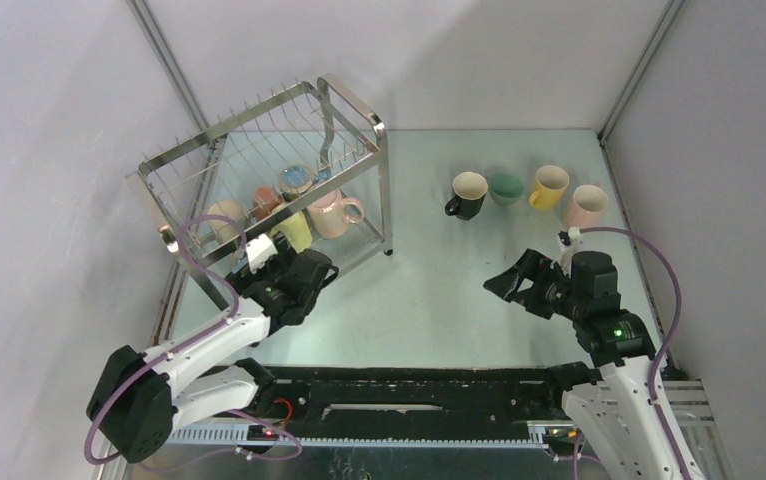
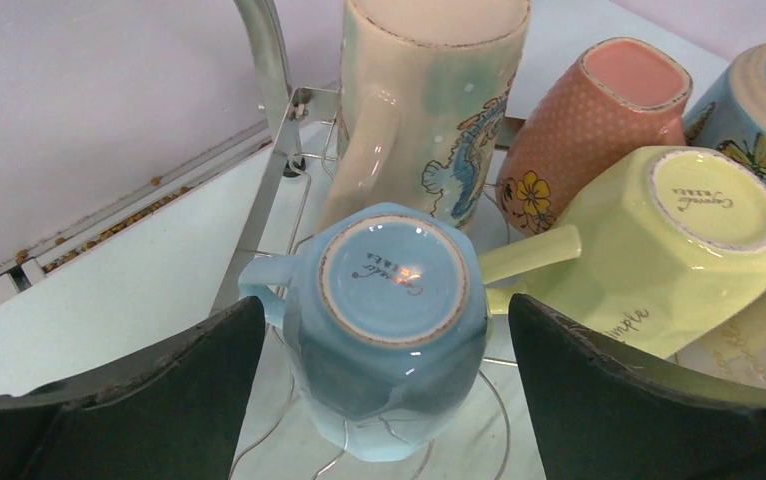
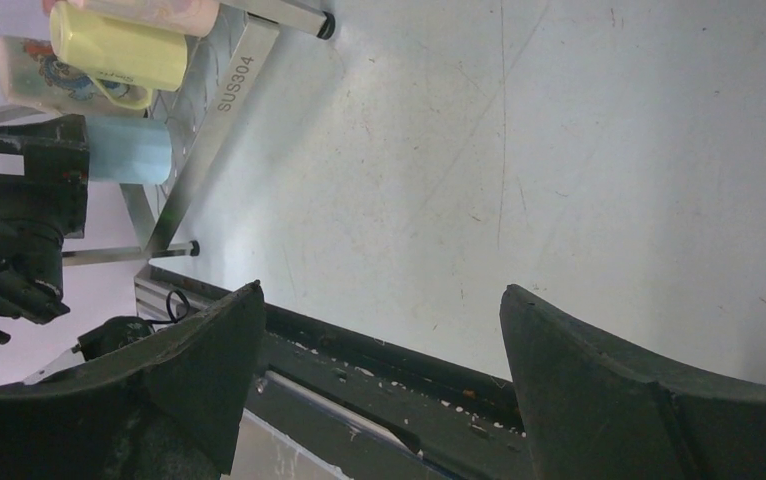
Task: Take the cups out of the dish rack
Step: Unload the cup from the dish rack.
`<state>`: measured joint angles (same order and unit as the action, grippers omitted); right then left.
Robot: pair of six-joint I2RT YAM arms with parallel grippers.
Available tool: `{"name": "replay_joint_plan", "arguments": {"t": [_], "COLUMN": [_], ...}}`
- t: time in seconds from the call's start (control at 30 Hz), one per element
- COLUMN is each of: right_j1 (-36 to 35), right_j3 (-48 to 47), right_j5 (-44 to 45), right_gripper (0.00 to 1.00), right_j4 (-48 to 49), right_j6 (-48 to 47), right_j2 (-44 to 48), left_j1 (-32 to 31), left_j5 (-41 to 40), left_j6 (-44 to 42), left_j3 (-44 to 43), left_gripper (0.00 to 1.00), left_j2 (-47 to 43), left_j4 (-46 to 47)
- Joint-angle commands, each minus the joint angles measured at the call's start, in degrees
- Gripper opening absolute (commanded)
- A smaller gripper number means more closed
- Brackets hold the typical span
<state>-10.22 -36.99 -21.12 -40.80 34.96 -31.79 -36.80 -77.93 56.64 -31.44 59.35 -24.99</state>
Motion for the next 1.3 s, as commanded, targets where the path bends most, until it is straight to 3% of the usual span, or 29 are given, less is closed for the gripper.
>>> {"name": "replay_joint_plan", "arguments": {"t": [0.0, 0.47, 0.6, 0.83, 1.27], "right_j1": [-0.63, -2.72, -3.17, -3.79, -4.70], "right_j3": [1.01, 1.38, 1.35, 1.40, 2.82], "right_j5": [-0.73, -0.24, 0.27, 1.15, 1.82], "right_gripper": [0.94, 0.93, 0.93, 0.93, 0.92], "right_j4": [2.46, 3.44, 3.23, 2.76, 3.94], "right_j6": [0.25, 0.77, 0.77, 0.65, 1.43], "right_j2": [-0.18, -1.39, -1.10, -0.64, -0.16], "left_j1": [3.23, 8.13, 8.14, 7.33, 0.00], "left_j5": [6.20, 11.70, 12.62, 14.87, 13.93], "left_j6": [-2.61, -4.48, -4.69, -6.68, -6.91], "left_j3": [1.15, -0.19, -0.40, 0.32, -0.36], "left_gripper": [1.00, 0.99, 0.90, 0.65, 0.56], "left_j2": [1.20, 3.39, 3.53, 1.51, -2.29], "left_j4": [4.15, 5.66, 5.70, 7.41, 6.66]}}
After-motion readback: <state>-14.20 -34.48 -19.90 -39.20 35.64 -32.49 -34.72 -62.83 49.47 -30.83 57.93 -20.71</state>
